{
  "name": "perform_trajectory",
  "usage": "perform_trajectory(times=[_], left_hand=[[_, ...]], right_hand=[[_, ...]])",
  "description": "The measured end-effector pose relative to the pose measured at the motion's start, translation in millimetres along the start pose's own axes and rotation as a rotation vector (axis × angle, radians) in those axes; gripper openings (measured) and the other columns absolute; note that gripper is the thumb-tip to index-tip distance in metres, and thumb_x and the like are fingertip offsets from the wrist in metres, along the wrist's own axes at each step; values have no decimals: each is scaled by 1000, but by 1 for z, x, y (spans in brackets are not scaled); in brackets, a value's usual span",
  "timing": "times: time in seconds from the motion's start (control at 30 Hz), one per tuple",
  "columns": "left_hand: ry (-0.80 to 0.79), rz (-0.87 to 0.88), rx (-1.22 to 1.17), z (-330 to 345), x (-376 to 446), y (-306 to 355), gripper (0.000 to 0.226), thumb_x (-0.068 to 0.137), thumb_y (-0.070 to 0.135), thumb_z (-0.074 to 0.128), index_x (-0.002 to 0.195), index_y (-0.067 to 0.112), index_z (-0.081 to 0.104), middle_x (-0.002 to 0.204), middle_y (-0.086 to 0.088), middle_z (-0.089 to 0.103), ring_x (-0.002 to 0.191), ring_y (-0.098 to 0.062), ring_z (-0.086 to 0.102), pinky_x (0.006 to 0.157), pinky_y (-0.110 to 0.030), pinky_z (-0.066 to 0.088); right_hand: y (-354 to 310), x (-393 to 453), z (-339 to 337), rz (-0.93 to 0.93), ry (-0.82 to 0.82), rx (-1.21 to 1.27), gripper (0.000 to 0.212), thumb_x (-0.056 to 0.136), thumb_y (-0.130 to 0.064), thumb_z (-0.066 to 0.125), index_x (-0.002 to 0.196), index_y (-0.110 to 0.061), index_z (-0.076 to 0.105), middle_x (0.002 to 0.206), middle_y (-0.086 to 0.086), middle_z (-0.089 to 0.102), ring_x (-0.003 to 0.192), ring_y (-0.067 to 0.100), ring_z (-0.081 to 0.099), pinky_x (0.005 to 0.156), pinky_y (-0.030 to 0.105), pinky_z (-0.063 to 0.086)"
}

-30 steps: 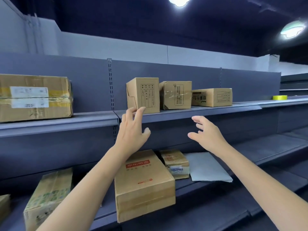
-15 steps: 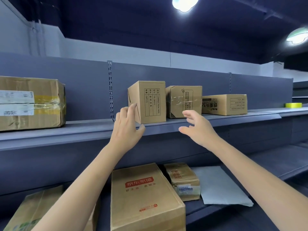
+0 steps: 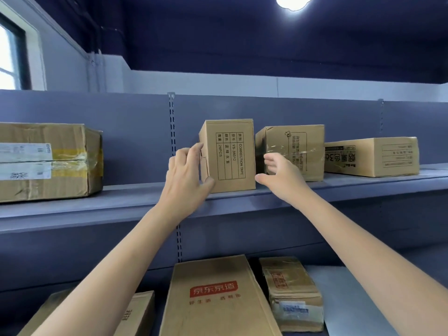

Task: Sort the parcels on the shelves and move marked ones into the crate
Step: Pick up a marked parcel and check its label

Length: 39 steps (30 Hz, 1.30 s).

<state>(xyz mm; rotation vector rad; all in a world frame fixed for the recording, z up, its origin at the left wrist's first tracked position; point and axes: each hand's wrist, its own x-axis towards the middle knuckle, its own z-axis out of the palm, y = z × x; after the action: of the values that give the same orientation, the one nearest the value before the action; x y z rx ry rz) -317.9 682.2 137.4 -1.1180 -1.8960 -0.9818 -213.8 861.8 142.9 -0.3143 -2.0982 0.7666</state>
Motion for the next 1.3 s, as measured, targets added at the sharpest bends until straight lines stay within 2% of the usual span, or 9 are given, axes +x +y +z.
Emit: perform_trajectory(times=[0.2, 0.37, 0.57, 0.7, 0.83, 0.9, 1.1, 1.23, 1.3], left_hand=[[47, -116, -2, 15, 27, 5, 67, 85, 18, 56, 142, 16, 21, 136, -8, 33, 123, -25, 27, 93, -27, 21], [14, -214, -115, 53, 31, 4, 61, 85, 18, 55, 138, 15, 26, 134, -9, 37, 124, -24, 29, 99, -31, 25], [-32, -268, -182, 56, 31, 0, 54, 83, 20, 56, 132, 16, 35, 129, -3, 48, 119, -21, 43, 101, -38, 37], [-28, -243, -250, 43, 26, 9, 49, 83, 17, 56, 128, 22, 37, 123, 3, 48, 117, -15, 43, 98, -31, 37], [22, -172, -258, 22, 17, 25, 56, 82, 16, 59, 132, 21, 34, 115, 7, 40, 107, -11, 43, 94, -30, 41], [41, -155, -244, 12, 11, 30, 56, 81, 14, 60, 131, 17, 34, 115, 6, 38, 109, -12, 41, 97, -33, 41], [11, -256, -284, -15, -15, 40, 48, 81, 12, 62, 121, 15, 34, 121, -2, 47, 107, -18, 49, 89, -39, 47], [-27, -354, -260, -35, -22, 43, 38, 82, 33, 62, 110, 20, 41, 106, 2, 57, 93, -14, 55, 67, -22, 42], [9, -367, -250, -45, -13, 45, 51, 81, 40, 62, 120, 21, 35, 118, -3, 51, 108, -20, 50, 78, -26, 45]], right_hand=[[16, 25, 22, 12, 43, -6, 70, 84, -29, 63, 142, -10, 28, 144, 10, 41, 130, 25, 40, 101, 34, 36], [33, 23, 39, -114, 126, -161, 66, 83, -41, 59, 135, -12, 33, 132, 7, 51, 118, 27, 50, 84, 36, 45], [28, 30, 39, -89, -8, -167, 35, 85, -44, 52, 115, -26, 47, 112, -4, 63, 97, 25, 58, 70, 32, 44], [26, 23, 32, -134, 2, 21, 38, 86, -35, 54, 123, -34, 48, 112, -13, 63, 102, 17, 58, 81, 33, 49], [18, 5, 25, -215, 28, 330, 46, 89, -19, 55, 132, -32, 45, 106, -28, 57, 101, -5, 54, 84, 8, 40], [11, -6, 23, -232, 16, 405, 46, 90, -17, 54, 132, -33, 44, 107, -31, 55, 104, -11, 52, 86, 5, 40], [-6, -35, 23, -252, -12, 384, 55, 92, -14, 53, 143, -23, 33, 126, -15, 51, 116, 1, 45, 100, 19, 38], [-10, -51, 27, -262, 15, 323, 55, 91, -12, 54, 142, -21, 33, 128, -11, 51, 117, 0, 43, 97, 13, 34], [-12, -55, 30, -269, 22, 289, 58, 91, -12, 53, 144, -19, 30, 137, -6, 48, 123, 3, 41, 102, 17, 32]])
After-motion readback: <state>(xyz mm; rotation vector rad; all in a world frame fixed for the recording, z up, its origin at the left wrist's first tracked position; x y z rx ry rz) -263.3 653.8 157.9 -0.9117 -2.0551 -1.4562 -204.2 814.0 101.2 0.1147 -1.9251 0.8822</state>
